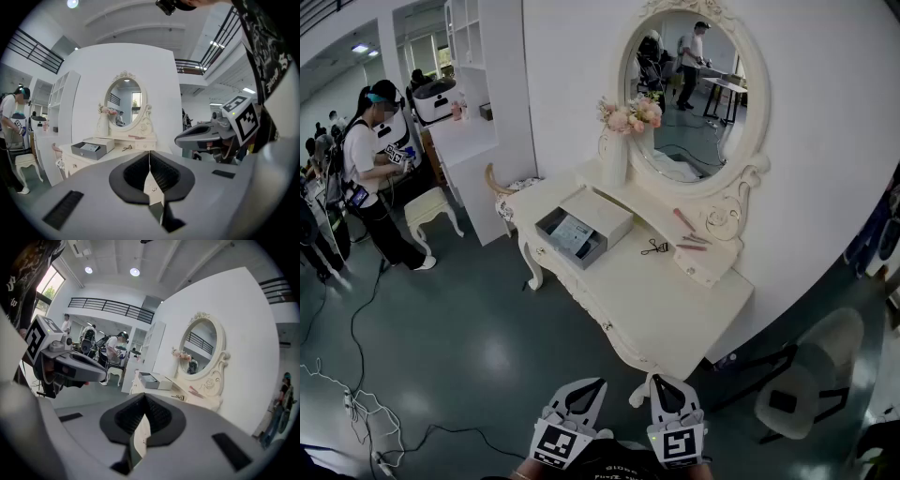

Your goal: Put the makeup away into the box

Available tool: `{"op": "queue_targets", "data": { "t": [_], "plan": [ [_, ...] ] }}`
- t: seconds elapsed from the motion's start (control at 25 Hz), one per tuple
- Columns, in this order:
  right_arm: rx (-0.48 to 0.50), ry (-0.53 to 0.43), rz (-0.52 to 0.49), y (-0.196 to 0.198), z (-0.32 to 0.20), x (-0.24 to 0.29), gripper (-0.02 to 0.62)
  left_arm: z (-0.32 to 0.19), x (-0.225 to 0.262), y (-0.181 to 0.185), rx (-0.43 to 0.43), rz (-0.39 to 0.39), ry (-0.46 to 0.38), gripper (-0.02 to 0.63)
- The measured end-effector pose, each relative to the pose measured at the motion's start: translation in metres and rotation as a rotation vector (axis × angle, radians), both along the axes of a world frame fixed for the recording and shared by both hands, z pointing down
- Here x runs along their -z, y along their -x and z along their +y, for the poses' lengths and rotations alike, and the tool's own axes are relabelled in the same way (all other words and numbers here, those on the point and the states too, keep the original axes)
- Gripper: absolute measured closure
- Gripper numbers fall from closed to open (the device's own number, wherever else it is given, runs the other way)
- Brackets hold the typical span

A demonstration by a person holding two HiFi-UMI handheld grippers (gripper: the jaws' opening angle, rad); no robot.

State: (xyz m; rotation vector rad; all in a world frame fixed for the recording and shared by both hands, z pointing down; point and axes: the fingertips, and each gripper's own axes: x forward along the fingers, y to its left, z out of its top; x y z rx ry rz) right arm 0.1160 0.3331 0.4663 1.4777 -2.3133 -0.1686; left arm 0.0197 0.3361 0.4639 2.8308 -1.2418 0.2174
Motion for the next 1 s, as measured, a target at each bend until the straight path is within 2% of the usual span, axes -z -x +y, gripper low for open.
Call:
{"op": "queue_targets", "data": {
  "t": [0.44, 0.56, 0.68, 1.0],
  "plan": [
    [0.0, 0.034, 0.003, -0.0059, -0.0012, -0.0008, 0.588, -0.0031, 0.0029, -0.0033, 0.011, 0.005, -0.006, 0.591],
    [-0.002, 0.013, -0.026, -0.0071, -0.0039, 0.0001, 0.588, -0.0048, 0.0027, -0.0032, 0.017, 0.006, -0.003, 0.591],
    [0.012, -0.009, -0.037, -0.0062, -0.0056, 0.0008, 0.586, -0.0049, 0.0024, -0.0041, 0.021, 0.007, 0.002, 0.591],
    [0.044, 0.018, -0.032, -0.0021, -0.0035, -0.0073, 0.586, -0.0037, -0.0008, -0.0046, 0.032, 0.004, 0.014, 0.59]
  ]
}}
